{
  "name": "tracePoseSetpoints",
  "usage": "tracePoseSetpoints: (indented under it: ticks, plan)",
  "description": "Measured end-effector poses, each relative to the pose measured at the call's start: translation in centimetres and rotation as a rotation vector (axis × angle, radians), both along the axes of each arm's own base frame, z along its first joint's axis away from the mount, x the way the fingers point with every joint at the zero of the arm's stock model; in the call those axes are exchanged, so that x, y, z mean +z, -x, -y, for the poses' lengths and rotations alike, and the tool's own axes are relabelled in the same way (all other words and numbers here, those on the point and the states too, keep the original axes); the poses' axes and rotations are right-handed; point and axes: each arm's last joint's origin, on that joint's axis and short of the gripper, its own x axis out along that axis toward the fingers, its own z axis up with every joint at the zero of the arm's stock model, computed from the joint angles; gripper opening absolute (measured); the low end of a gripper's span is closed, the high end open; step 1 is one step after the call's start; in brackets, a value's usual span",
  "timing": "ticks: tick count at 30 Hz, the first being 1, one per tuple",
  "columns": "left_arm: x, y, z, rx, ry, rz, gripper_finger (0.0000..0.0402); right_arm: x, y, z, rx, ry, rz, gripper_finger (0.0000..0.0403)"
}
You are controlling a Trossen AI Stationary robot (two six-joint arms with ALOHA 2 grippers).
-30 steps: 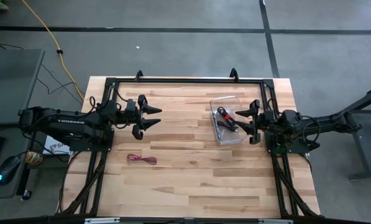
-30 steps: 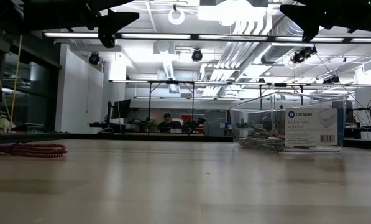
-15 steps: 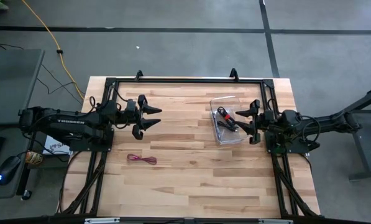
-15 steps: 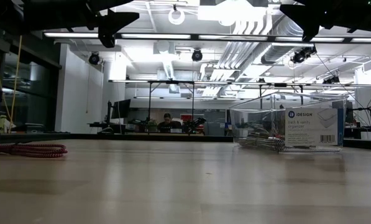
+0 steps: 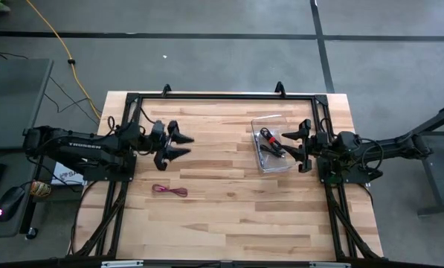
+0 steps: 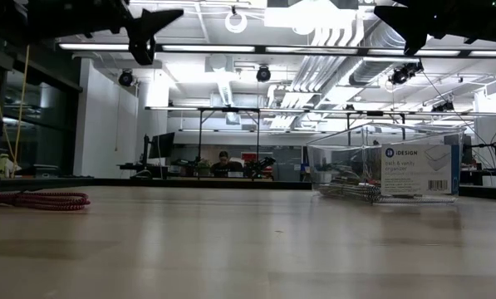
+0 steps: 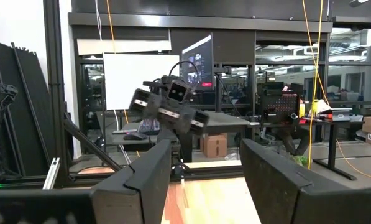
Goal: Pick and place USB-C Cables
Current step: Put the pink cable charger into the transparent bin
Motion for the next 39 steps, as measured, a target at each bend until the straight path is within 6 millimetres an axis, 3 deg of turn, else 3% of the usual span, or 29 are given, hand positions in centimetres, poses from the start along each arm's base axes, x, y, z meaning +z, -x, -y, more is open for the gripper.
tracePoseSetpoints:
  ticks: [6, 13, 20, 25, 31, 39]
  plan:
    - [1.1, -0.8, 2.8, -0.172, -0.078, -0.062, 0.0198, 0.0, 0.0, 0.0, 0.000, 0.000, 0.000, 0.0185]
    - [1.0, -1.3, 5.9, -0.188, -0.229, -0.463, 0.0198, 0.0, 0.0, 0.0, -0.001, 0.000, 0.000, 0.0185]
    - [-1.2, 0.0, 7.9, -0.308, -0.274, -0.770, 0.0198, 0.0, 0.0, 0.0, -0.001, 0.000, 0.000, 0.0185]
    - [-2.5, 0.6, 8.7, -0.302, -0.190, -0.923, 0.0198, 0.0, 0.0, 0.0, 0.000, -0.003, 0.001, 0.0185]
    - [-4.4, -0.2, 9.2, -0.233, -0.124, -1.053, 0.0198, 0.0, 0.0, 0.0, 0.000, -0.002, 0.003, 0.0185]
    - [-8.6, -0.9, 9.5, -0.192, -0.113, -1.370, 0.0197, 0.0, 0.0, 0.0, -0.001, 0.000, 0.004, 0.0185]
